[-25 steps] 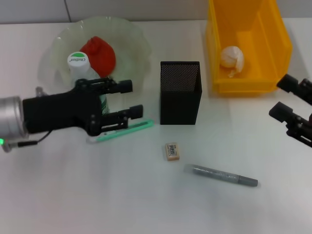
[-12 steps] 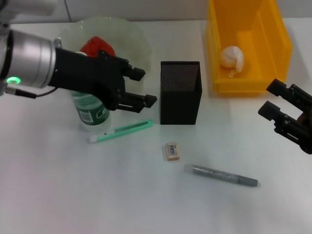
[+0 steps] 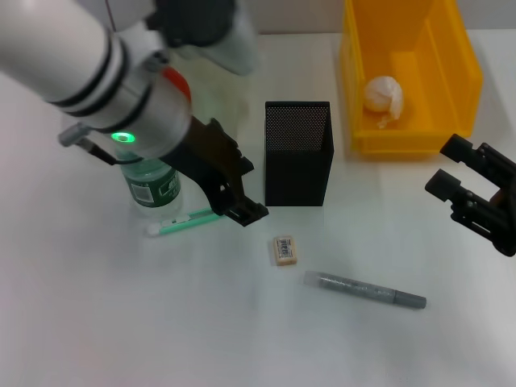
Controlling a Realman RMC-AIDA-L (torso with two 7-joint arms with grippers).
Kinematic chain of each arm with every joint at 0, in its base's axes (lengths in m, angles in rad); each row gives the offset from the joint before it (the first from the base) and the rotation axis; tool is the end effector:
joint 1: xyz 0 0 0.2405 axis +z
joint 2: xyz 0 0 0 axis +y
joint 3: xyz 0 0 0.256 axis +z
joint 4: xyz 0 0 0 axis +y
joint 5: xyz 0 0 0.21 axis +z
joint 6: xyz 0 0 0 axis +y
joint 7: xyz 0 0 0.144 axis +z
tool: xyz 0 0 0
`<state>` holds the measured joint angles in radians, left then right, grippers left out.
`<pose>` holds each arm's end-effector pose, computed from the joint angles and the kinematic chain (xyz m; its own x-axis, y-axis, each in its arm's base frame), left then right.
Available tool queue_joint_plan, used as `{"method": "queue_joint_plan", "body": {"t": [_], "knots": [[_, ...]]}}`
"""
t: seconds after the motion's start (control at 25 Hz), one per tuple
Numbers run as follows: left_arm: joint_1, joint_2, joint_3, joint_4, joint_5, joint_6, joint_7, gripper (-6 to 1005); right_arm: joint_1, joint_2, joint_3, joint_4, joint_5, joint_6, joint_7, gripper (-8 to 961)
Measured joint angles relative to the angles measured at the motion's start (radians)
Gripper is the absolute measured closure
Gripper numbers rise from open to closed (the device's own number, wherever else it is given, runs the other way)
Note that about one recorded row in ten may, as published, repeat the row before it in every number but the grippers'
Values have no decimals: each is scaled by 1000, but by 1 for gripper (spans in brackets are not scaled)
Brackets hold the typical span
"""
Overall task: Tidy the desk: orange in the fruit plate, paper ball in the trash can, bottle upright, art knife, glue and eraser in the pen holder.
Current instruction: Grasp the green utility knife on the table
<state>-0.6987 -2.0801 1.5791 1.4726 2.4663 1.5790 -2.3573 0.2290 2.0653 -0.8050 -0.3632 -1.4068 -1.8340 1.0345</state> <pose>-0.0993 0.3394 -0.0288 0.9315 0.1874 -0.3117 0.1197 -0.9673 -0.2238 0.2964 0.2278 0.0096 0.4202 -0.1508 -0.8948 -0.5585 -0.8201 -0.1241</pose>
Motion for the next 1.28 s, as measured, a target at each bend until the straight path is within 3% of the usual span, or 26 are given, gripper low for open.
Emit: {"method": "queue_joint_plan", "body": {"t": [0.04,0.12,0.24,0.32,0.56,0.64,1.28], "knots": [[0,0,0,0,0,0,0,352,2,1,0,0,-3,1,0,231],[-64,0,70,-41,76,1,-55,352,6,2,-1,1,-13,7,-1,231],[-93,0,84,-87,95,-4,-70,352,7,2,-1,1,-17,15,-6,232],[-144,0,89,-212,101,-23,-97,352,4,6,-1,6,-24,19,-22,232],[-162,0,80,-310,107,-91,-109,353,-4,9,2,36,-25,21,-61,232],[-164,0,84,-340,109,-104,-109,353,-5,1,6,57,-25,22,-63,231],[-176,0,113,-427,162,-154,-113,353,-6,-2,8,70,-25,29,-60,232]]}}
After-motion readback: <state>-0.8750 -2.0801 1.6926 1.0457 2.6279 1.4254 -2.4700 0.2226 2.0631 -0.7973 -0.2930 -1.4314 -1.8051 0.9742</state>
